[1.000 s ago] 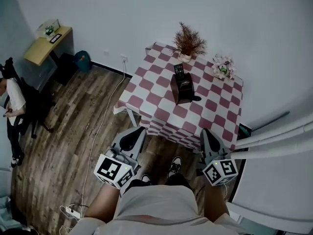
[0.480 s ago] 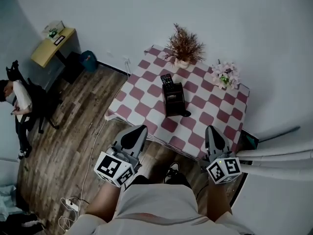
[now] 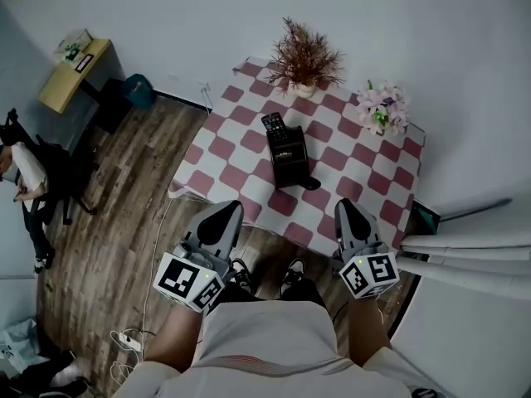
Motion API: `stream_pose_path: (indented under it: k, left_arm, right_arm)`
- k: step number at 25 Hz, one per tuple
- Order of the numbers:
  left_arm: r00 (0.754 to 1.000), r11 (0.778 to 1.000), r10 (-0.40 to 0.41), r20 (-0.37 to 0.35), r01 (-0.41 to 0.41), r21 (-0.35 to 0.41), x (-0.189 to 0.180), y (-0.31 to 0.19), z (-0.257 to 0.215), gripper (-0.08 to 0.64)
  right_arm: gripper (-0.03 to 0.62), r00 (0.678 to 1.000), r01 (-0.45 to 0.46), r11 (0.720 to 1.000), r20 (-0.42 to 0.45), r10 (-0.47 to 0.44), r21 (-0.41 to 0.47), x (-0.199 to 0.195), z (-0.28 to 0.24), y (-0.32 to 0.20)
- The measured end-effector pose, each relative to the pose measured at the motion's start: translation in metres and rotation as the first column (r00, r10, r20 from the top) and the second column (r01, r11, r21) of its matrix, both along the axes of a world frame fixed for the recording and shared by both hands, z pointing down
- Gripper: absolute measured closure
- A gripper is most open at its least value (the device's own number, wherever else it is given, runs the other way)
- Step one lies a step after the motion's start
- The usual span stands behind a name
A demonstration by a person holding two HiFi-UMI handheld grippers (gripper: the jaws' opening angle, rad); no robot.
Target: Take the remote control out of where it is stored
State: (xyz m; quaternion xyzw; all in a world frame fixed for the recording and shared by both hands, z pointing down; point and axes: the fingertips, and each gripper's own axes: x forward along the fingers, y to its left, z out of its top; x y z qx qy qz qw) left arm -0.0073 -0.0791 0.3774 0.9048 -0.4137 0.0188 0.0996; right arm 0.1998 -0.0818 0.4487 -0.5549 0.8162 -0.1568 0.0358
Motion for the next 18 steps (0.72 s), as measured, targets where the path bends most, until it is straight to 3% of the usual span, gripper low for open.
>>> stream_pose_path:
  k: [3,5,9,18]
  left_arm:
    - [1.0,1.0,0.017,0.019,-0.016,-0.01,-0.01,-0.006,0.007,0.551]
    - [1.0,1.0,0.012,0.021,-0.012,-0.023,-0.019,-0.009,0.012,0.551]
    - [1.0,0.999,-0.003,0.029,0.004,-0.054,-0.035,-0.012,0.022,0.551]
    - [0.998,0.993,-0.008,0.065,0.016,-0.114,-0.05,-0.014,0.043,0.551]
  right_arm:
    - [0.567,1.0,-0.024,0.999,0.008,0.024,-0.031,-0.01,0.016,-0.006]
    - [0.448,1.0,-0.012,0.998,0.007,0.012,-0.059,-0.019,0.03,-0.013]
    - [0.362,0.999,-0.021,0.993,-0.031,0.018,-0.116,-0.027,0.067,-0.032]
    - [0.339,0.994,0.004,0.977,-0.106,-0.027,-0.213,-0.035,0.144,-0.07]
